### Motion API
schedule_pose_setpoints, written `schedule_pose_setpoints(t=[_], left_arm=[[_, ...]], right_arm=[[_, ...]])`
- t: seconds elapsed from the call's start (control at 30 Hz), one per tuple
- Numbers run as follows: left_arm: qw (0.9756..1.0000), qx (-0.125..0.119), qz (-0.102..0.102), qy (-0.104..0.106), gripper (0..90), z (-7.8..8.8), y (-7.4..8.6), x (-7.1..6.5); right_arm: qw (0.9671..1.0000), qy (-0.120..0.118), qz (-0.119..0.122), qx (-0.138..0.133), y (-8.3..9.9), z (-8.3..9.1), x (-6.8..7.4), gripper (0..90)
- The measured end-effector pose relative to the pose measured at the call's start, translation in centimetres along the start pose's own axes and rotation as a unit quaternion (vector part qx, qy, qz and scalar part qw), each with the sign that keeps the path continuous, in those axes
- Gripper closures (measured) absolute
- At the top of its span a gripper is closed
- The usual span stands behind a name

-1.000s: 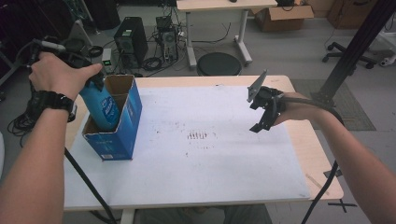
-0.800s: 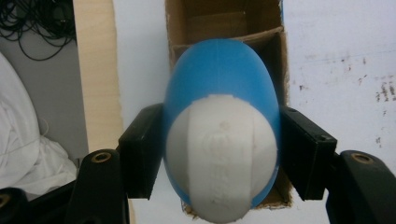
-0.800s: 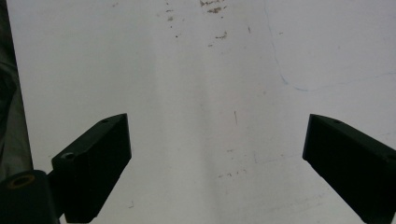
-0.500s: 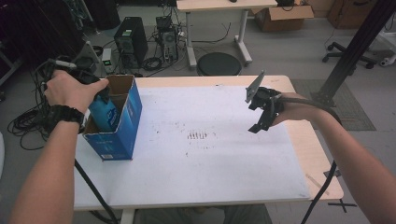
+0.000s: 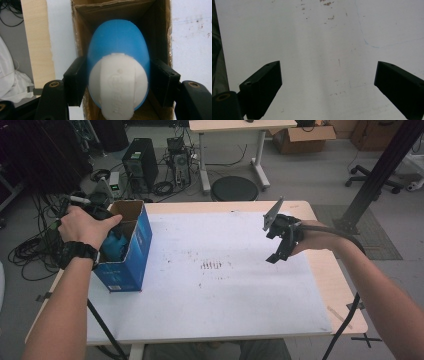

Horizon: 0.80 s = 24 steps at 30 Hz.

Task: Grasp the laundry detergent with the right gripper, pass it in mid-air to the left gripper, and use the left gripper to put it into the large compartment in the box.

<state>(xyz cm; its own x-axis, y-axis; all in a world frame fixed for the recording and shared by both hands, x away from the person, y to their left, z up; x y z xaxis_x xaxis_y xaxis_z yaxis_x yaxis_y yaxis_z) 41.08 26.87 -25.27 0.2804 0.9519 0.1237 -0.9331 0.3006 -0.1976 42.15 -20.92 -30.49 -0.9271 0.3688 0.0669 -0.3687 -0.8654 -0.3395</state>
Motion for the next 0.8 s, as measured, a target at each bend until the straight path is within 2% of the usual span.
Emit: schedule_pose_setpoints(t=[0.8], left_arm=[[1.0, 0.008, -0.003, 0.003, 38.2, -1.8, 0.5, -0.3]], right_arm=[[1.0, -0.001, -0.003, 0.0, 0.2, -0.2, 0.0, 7.4]])
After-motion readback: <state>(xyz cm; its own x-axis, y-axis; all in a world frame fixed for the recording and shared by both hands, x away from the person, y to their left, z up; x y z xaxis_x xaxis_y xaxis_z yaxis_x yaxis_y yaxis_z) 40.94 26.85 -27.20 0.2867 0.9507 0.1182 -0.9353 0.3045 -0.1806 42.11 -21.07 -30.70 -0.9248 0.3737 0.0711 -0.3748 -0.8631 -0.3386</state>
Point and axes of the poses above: each handheld gripper's, and its own axes: z roughly backward along the jaws, y roughly out of its underside, x roughly to its left, the point moved 1 cm from there along -z, roughly forward along the jaws, and after that the axes turned 13 degrees about -z, right-handed, at the moved point
